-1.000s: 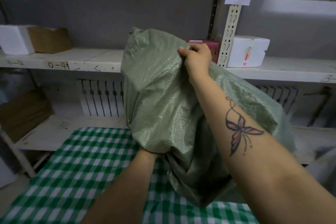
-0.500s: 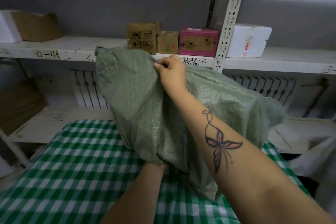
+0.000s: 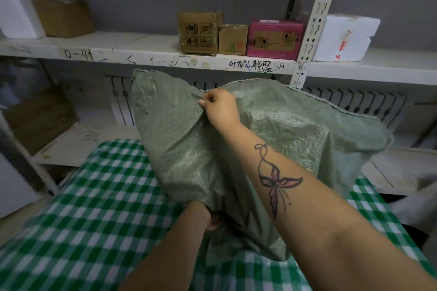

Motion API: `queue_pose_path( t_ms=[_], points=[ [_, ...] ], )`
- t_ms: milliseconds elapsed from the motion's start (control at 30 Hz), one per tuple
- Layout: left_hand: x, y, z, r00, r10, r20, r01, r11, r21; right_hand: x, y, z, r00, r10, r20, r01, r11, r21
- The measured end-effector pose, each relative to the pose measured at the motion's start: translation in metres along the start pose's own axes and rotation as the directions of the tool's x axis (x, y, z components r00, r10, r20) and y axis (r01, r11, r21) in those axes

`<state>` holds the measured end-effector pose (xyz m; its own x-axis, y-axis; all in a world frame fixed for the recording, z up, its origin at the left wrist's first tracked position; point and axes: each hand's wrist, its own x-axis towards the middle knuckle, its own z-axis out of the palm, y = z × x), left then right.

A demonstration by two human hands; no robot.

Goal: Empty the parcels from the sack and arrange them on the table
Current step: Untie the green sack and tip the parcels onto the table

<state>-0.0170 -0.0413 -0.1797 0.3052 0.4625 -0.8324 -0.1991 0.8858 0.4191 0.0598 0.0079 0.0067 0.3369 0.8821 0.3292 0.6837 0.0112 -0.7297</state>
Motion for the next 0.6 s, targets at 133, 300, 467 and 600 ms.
queue_pose_path(
  t_ms=[133,300,467,600],
  points=[
    [0.000,0.001,-0.019,0.991,0.127,-0.049,-0.123,0.989,0.079,-0.012,0.002,0.011,0.997,0.030,0.072,-0.029,1.000,-0.009],
    [-0.009,-0.018,-0.032,0.991,0.127,0.047,-0.135,0.955,0.265,-0.025,0.004,0.021,0.992,0.049,0.120,-0.037,0.994,-0.100],
    [-0.039,-0.003,-0.024,0.989,-0.142,-0.042,0.112,0.535,0.837,-0.033,0.005,0.034,0.978,0.096,0.183,-0.031,0.944,-0.329],
    [-0.060,0.028,0.001,0.999,0.027,0.022,-0.034,0.634,0.773,-0.035,0.002,0.035,0.967,0.106,0.232,-0.010,0.925,-0.379]
  ],
)
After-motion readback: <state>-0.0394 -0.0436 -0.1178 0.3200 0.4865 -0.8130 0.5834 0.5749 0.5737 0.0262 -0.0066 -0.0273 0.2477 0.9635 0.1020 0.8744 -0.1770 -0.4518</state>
